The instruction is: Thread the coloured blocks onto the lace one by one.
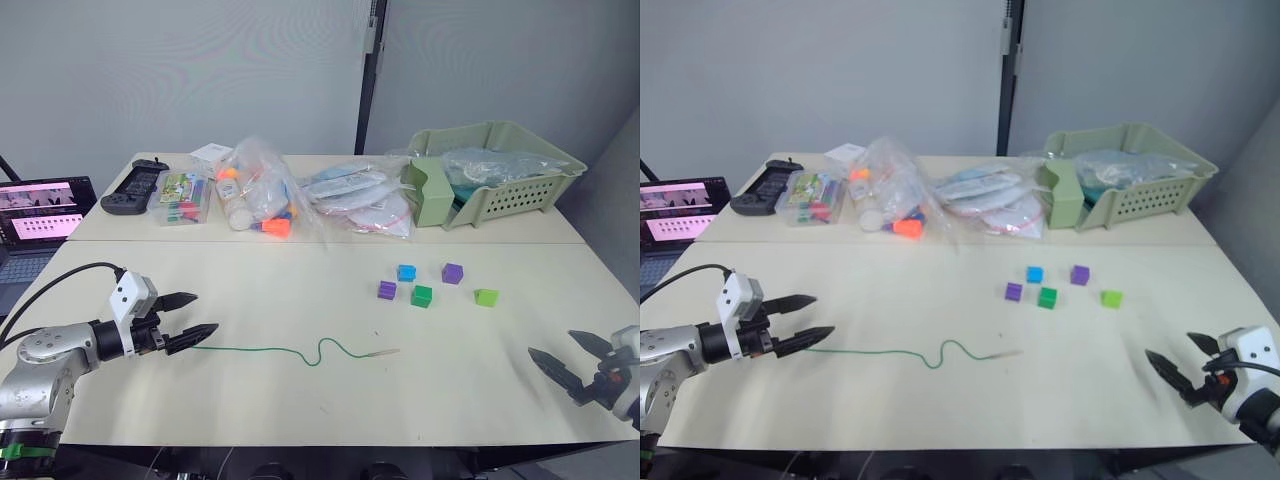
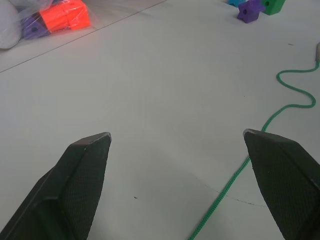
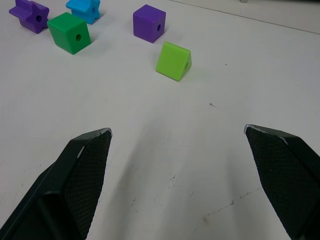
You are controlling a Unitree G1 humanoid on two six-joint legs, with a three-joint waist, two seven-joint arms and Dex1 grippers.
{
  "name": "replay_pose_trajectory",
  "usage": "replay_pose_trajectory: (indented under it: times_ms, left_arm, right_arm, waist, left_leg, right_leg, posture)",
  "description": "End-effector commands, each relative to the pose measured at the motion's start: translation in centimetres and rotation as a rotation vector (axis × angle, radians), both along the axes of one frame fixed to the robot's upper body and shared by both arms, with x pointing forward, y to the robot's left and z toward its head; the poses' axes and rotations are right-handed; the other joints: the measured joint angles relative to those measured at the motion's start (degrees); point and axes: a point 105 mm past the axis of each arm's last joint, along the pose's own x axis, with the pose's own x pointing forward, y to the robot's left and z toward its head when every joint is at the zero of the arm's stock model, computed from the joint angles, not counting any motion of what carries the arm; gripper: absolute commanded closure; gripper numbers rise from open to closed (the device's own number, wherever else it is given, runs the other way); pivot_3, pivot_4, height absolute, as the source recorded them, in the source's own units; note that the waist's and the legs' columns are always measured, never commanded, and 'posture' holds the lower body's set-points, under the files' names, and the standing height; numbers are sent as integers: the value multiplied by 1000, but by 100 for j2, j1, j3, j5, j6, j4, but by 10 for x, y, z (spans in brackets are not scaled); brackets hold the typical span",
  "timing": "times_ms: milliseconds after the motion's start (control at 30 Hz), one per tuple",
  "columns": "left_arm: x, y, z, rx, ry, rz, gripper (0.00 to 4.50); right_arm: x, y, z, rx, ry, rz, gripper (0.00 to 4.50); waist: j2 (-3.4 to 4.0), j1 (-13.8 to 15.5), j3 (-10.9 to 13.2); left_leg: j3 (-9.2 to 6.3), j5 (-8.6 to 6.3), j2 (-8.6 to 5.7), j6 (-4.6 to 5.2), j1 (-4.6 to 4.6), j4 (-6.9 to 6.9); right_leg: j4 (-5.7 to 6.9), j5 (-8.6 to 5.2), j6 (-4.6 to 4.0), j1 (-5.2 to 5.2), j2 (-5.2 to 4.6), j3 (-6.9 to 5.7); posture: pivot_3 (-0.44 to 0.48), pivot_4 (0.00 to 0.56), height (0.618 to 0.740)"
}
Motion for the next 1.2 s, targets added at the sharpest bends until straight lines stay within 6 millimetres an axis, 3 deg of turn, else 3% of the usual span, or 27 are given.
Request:
replay_pose_trajectory:
  times_ms: [33,233,400,500,700,833,1067,1200]
  left_arm:
    - [0,-4,11,8,-23,-23,33]
    - [-10,-57,17,-53,-9,-211,33]
    - [-31,-126,11,-39,44,-513,33]
    - [-38,-151,5,7,47,-630,33]
    - [-16,-209,-11,105,8,-675,33]
    - [-19,-228,-28,150,39,-700,33]
    - [2,-251,-42,174,27,-531,33]
    - [-2,-260,-58,184,85,-523,33]
  right_arm:
    - [1,-1,11,-17,-54,2,0]
    - [2,31,22,63,-89,170,0]
    - [-8,75,27,85,23,428,0]
    - [-15,89,28,64,77,524,0]
    - [-14,100,32,-1,95,597,0]
    - [-15,99,35,-10,79,572,0]
    - [-24,95,32,0,73,505,0]
    - [-26,94,32,1,61,474,0]
  waist:
    - [0,0,0]
    - [3,8,0]
    - [3,15,0]
    - [2,12,0]
    - [-4,49,4]
    - [-6,17,5]
    - [-8,52,6]
    - [-7,82,6]
  left_leg:
    - [0,0,0,0,0,0]
    - [0,0,-1,0,-2,3]
    - [-1,0,-1,0,-3,10]
    - [-2,0,-3,1,-5,18]
    - [-11,1,-11,3,-16,64]
    - [-9,7,-12,15,-19,67]
    - [-14,8,-10,15,-22,68]
    - [-14,9,-11,17,-22,71]
  right_leg:
    - [0,0,0,0,0,0]
    - [1,0,1,2,-2,1]
    - [9,0,1,3,2,2]
    - [11,0,2,5,8,2]
    - [17,0,8,13,23,0]
    - [11,1,12,15,30,4]
    - [19,1,12,12,32,7]
    - [19,1,13,13,30,8]
  posture:
    - [0,150,740]
    - [0,150,740]
    - [0,150,740]
    - [0,150,740]
    - [0,150,740]
    - [0,150,740]
    - [0,150,740]
    - [0,150,740]
